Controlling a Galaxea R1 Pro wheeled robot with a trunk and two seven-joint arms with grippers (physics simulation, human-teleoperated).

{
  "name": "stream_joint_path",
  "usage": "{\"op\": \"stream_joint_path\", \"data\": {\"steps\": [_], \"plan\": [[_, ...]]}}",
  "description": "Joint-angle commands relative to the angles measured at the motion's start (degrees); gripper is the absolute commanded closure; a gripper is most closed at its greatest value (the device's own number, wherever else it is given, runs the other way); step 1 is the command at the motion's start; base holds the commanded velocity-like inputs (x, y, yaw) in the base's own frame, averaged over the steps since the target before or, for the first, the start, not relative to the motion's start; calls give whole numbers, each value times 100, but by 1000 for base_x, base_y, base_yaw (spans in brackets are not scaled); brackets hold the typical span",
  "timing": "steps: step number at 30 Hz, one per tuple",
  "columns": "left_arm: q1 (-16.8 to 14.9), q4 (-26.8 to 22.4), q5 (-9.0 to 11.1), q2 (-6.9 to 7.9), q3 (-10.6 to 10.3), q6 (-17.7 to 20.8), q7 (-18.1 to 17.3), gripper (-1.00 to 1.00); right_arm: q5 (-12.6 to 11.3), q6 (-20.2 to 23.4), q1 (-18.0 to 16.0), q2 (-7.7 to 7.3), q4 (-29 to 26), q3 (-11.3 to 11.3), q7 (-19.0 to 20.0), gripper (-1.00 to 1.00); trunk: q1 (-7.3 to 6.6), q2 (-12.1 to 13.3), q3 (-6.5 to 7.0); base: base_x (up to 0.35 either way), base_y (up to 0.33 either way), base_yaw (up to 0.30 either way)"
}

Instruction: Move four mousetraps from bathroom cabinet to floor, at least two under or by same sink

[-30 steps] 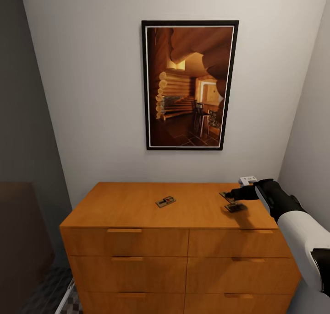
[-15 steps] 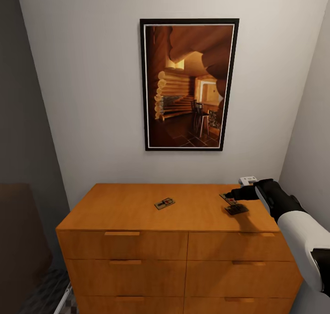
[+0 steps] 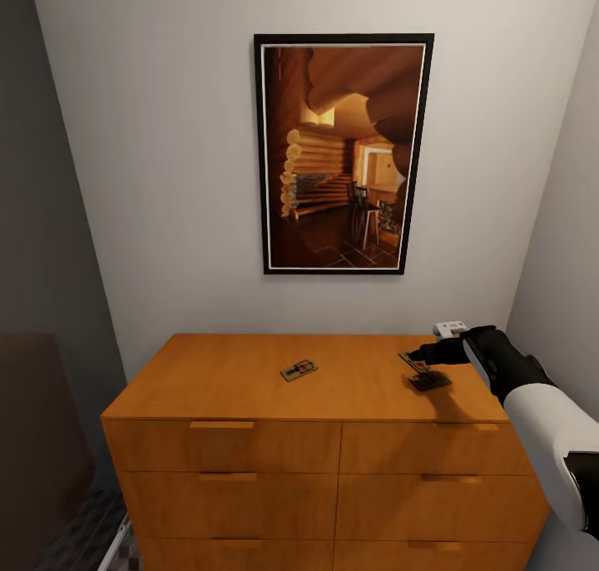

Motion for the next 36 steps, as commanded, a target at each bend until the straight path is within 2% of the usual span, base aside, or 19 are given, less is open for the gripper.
{"op": "stream_joint_path", "data": {"steps": [1,12,30,36], "plan": [[1,-6,-4,0,-4,-8,6,-100,61,12,-3,-5,-9,20,44,-100,0,-3,-6,40,0,0],[1,-5,-4,0,-4,-1,2,-100,65,8,-3,-5,40,22,44,-100,0,-3,-6,116,-20,0],[1,-3,-4,0,-4,-1,-2,-100,65,-6,-3,-5,108,22,44,-100,0,-3,-6,10,-2,0],[1,-3,-4,0,-8,-7,-2,-100,65,-163,-3,-3,174,22,44,-100,0,-3,-6,0,0,0]]}}
